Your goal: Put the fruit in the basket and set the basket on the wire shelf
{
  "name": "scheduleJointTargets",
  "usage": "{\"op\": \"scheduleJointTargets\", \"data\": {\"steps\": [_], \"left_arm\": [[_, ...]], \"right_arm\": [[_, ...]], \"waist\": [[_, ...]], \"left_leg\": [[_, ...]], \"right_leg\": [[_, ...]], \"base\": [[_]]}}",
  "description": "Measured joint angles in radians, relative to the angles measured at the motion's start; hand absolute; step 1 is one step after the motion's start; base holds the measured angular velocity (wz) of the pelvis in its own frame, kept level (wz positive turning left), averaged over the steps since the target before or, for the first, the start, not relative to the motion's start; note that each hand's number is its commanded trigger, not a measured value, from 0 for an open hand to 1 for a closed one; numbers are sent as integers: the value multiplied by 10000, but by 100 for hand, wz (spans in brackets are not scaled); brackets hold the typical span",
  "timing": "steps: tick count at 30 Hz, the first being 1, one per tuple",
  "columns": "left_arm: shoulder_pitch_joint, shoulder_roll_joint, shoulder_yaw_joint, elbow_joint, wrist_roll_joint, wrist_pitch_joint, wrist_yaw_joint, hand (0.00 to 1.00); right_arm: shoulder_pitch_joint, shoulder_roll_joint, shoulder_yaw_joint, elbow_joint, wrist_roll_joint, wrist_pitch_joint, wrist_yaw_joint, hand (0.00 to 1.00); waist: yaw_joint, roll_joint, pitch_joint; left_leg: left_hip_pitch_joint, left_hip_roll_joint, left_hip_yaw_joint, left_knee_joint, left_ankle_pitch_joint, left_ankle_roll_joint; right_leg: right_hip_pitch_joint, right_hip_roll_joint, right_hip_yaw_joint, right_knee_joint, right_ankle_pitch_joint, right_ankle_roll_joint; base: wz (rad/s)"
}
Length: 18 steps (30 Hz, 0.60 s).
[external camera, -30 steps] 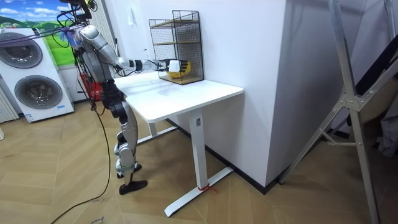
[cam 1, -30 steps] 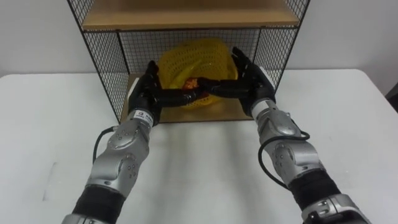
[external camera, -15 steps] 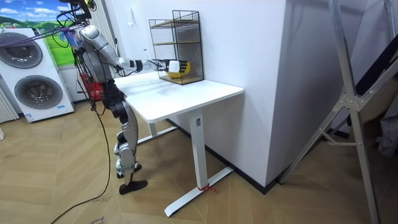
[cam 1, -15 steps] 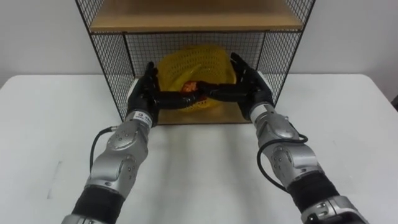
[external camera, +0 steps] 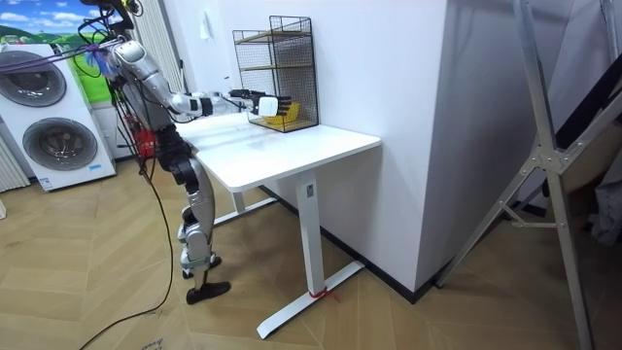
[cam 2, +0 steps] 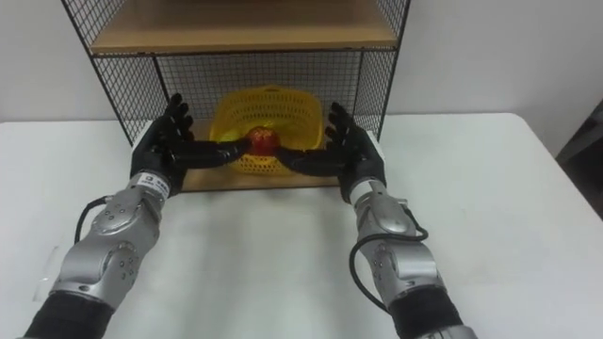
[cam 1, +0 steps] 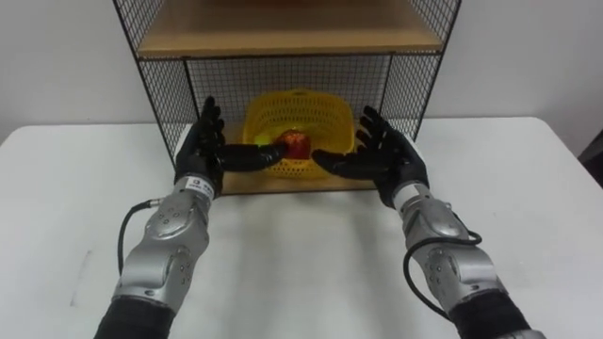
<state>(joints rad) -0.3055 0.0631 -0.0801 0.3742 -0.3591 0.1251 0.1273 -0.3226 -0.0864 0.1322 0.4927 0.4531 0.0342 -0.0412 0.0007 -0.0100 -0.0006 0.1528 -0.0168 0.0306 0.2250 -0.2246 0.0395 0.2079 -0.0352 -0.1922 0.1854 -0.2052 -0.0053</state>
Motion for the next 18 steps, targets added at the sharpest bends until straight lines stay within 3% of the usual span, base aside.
{"op": "scheduleJointTargets", "data": {"steps": [18], "left_arm": [[346, -190, -25, -631, -19, -1, -12, 0]], "right_arm": [[568, -12, -70, -1067, -295, 114, 0, 0]], "waist": [[-228, 19, -6]], "left_leg": [[1, 4, 10, -11, 15, -5]], "right_leg": [[-36, 7, 37, 4, 1, -2]], "base": [[0]]}}
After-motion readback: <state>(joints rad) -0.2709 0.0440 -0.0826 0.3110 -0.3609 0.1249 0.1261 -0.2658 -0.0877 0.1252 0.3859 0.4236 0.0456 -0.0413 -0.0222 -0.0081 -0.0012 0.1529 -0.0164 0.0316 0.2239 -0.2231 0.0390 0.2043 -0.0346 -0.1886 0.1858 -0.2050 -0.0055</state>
